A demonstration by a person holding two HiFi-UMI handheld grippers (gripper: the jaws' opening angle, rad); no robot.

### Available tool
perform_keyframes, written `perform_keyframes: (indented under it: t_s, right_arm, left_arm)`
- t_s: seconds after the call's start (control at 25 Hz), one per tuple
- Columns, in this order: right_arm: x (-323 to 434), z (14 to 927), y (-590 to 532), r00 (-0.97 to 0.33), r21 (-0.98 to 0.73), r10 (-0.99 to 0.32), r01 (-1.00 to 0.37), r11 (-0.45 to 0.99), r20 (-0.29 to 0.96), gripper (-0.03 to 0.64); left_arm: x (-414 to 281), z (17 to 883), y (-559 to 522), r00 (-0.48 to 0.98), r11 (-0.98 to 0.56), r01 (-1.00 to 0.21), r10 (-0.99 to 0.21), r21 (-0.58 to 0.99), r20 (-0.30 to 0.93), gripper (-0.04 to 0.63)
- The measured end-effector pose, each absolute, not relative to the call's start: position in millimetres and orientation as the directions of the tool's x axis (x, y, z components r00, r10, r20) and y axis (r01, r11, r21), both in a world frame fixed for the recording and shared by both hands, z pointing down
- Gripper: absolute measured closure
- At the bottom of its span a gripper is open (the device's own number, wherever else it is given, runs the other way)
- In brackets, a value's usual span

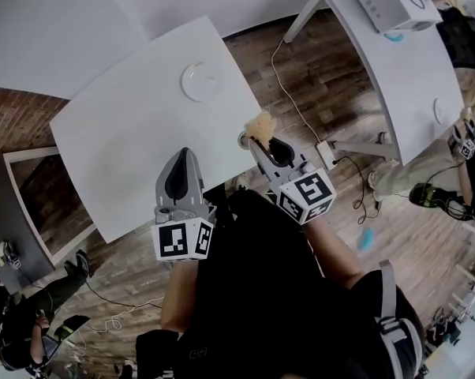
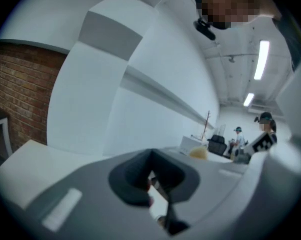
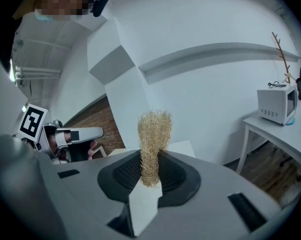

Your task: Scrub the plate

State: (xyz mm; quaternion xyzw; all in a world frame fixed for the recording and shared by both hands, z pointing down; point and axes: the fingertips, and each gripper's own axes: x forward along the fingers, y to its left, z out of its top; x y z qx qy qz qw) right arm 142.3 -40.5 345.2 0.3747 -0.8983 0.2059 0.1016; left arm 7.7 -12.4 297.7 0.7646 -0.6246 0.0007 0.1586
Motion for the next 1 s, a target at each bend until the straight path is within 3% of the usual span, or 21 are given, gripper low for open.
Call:
perform_keyframes:
  t_s: [1.0]
  right_arm:
    - [76.6,454.2,-138.3,-0.651,-0.278,-0.565,-0.744,0.608,0.507,0.543]
  left_arm:
    - [-42.7,378.8,-104.3,0.265,-0.175,-0.935,-0.923,0.309,0.278,0.598]
